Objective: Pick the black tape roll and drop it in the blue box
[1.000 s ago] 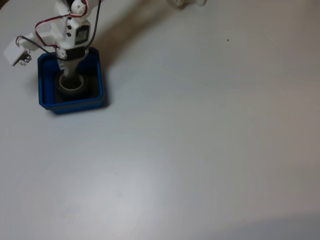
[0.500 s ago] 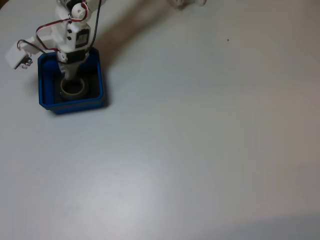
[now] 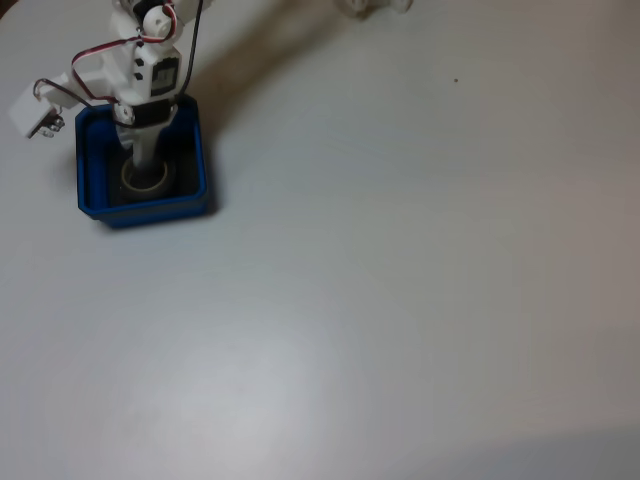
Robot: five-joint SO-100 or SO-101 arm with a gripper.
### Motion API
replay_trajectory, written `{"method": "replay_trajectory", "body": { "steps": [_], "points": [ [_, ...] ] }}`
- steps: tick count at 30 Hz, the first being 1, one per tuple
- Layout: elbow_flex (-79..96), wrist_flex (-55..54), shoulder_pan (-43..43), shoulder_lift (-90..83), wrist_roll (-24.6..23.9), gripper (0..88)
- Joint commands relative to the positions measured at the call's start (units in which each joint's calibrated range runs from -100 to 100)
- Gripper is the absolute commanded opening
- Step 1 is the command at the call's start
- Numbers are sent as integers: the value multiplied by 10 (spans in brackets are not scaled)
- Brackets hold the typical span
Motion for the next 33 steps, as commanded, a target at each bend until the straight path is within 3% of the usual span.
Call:
{"method": "replay_trajectory", "body": {
  "steps": [1, 16, 33],
  "points": [
    [-47, -11, -4, -22, 3, 18],
    [-51, -10, -76, -168, 4, 8],
    [-47, -11, -370, -254, 3, 9]
  ]
}}
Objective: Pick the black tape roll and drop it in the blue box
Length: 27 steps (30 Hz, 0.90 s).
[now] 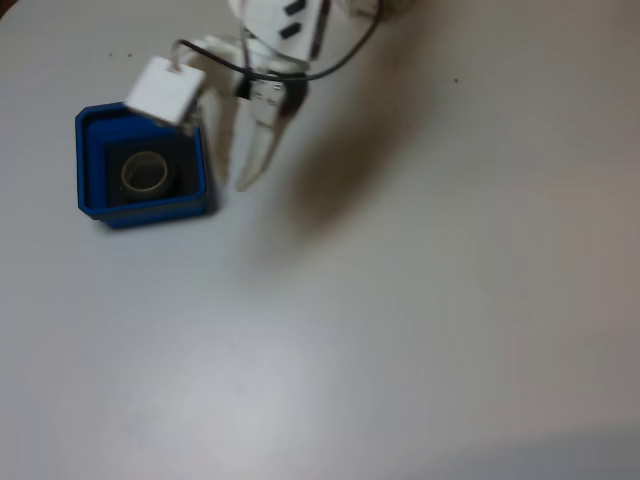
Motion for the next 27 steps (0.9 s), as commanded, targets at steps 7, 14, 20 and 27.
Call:
{"method": "replay_trajectory", "body": {
  "steps": [7, 14, 20, 27],
  "points": [
    [-36, -9, -142, -41, 2, 9],
    [-35, -8, -220, -40, 2, 9],
    [-34, -8, -274, -38, 1, 9],
    [-21, -4, -323, -40, 1, 9]
  ]
}}
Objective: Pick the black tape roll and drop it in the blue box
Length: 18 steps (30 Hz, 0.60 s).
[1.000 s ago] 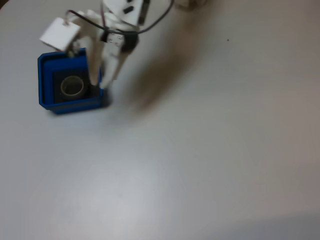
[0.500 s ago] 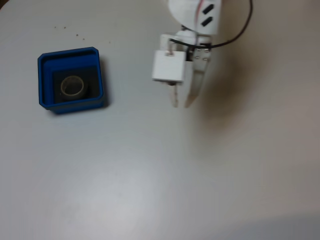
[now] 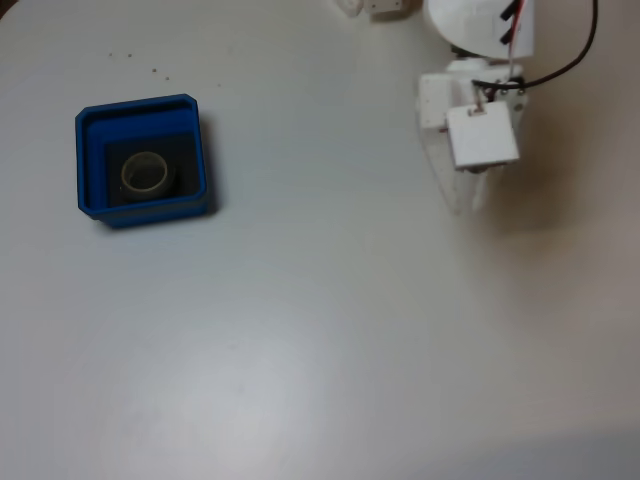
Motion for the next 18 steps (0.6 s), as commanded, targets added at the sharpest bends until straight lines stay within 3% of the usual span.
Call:
{"method": "replay_trajectory", "body": {
  "steps": [1, 18],
  "points": [
    [-14, -4, -10, -41, 1, 9],
    [229, -6, 0, -173, 1, 9]
  ]
}}
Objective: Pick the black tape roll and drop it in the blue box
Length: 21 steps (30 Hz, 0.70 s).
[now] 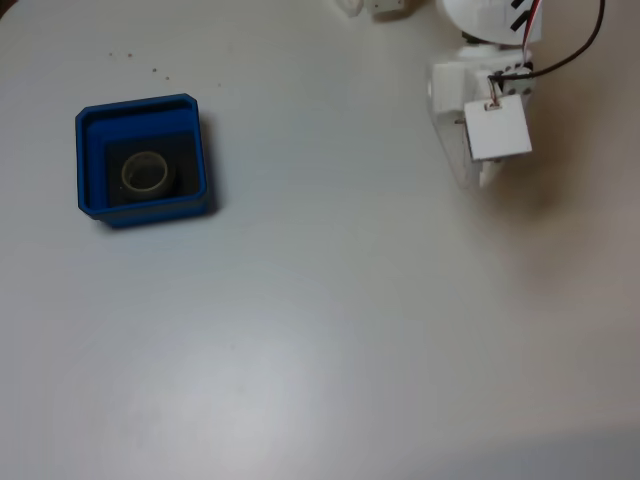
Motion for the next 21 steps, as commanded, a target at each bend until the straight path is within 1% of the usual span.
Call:
{"method": "replay_trajectory", "body": {
  "steps": [1, 11, 21],
  "points": [
    [64, -6, 15, -84, 1, 9],
    [291, -7, 49, -254, 1, 9],
    [509, -8, 51, -479, 1, 9]
  ]
}}
